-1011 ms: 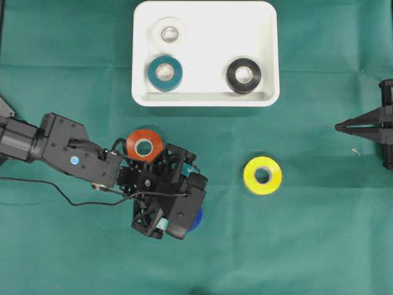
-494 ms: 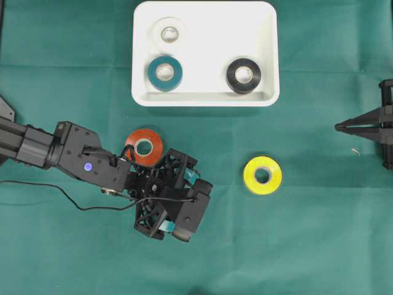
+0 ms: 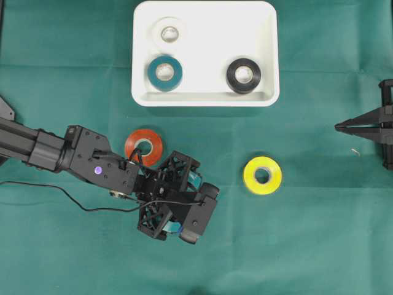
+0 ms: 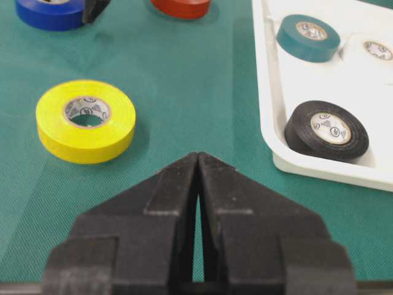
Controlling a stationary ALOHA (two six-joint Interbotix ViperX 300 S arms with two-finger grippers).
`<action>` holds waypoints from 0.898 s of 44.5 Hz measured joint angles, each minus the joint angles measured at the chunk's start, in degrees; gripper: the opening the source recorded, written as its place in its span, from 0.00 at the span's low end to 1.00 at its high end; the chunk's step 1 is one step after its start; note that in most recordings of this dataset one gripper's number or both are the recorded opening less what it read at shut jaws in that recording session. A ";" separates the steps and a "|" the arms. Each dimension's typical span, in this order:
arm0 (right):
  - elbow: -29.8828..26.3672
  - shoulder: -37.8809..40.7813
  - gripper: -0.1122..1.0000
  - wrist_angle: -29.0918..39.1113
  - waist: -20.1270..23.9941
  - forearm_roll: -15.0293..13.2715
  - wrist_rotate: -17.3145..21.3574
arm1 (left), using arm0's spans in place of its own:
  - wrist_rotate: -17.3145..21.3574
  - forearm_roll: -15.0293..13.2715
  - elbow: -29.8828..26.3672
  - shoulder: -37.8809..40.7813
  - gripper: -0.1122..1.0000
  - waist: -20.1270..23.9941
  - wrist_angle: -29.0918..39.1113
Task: Put the tape into the white case with the left arm.
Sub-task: 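Lower the left gripper into the blue roll's core and close, then lift the blue roll and carry it into the white tray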
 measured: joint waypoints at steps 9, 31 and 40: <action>0.09 0.00 0.02 0.00 0.00 0.00 0.00 | 0.00 0.09 -0.18 0.00 0.33 0.09 0.26; 0.09 0.00 0.02 0.00 0.00 0.00 0.00 | 0.09 0.00 -0.70 -0.35 0.32 0.09 2.29; 0.09 0.00 0.02 0.00 0.00 0.00 -0.09 | -0.09 0.09 -1.67 -3.16 0.32 0.00 5.98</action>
